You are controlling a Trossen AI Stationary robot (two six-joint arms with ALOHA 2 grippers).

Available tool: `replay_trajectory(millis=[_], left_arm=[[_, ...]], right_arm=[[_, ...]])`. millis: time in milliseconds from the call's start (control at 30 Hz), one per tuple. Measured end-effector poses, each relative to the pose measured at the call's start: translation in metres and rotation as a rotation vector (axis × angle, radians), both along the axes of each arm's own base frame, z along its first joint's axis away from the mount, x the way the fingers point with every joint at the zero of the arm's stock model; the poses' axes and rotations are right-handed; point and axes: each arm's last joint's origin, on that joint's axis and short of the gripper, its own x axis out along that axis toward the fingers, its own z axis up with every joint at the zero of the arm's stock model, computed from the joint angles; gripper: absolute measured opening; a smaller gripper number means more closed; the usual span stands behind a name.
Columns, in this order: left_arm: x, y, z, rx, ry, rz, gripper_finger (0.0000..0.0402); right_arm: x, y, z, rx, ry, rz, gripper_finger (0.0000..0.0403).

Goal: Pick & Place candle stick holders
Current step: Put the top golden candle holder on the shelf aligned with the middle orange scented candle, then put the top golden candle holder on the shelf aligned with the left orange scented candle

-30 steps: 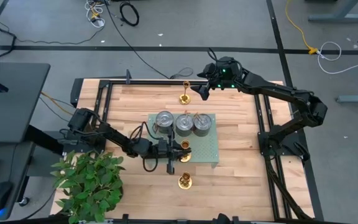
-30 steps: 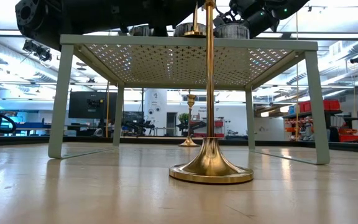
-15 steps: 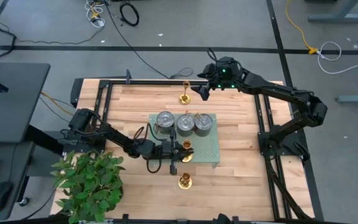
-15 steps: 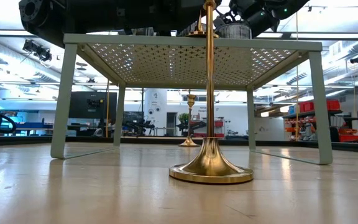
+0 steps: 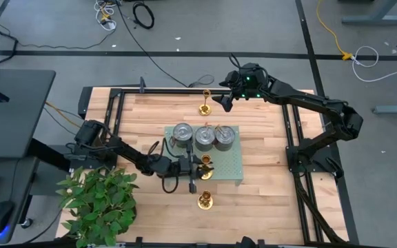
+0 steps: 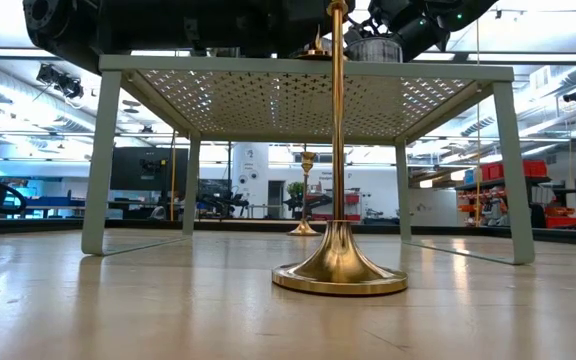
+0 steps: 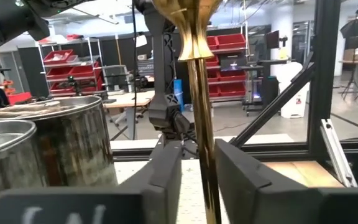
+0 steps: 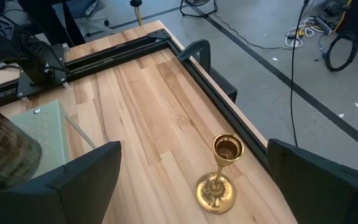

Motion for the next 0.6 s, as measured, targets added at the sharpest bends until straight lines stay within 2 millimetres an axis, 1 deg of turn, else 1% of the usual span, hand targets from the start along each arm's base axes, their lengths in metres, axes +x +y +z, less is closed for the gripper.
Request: replay_trajectory(millis=[133,300,433,500,600], left_arm=[[-0.001,0.000,0.002,0.001,-0.006,0.004,0.0147],[-0.005,0.001,0.019,-0.004,-0.030,0.003,0.0195],[-0.012,0.001,0.033,0.005,0.002,-0.004,0.0215],[-0.016,0.000,0.038,0.013,0.028,-0.007,0.0219],[-0.025,-0.001,0.053,0.017,0.041,-0.017,0.0220]], right_arm=[[0.000,0.000,0.000,-0.001,0.000,0.000,0.0400],[0.000,0.000,0.000,-0.001,0.000,0.001,0.0400],[0.000,0.000,0.000,-0.001,0.000,0.000,0.0400],[0.000,0.000,0.000,-0.001,0.000,0.000,0.0400],[0.000,0.000,0.000,-0.001,0.000,0.000,0.0400]])
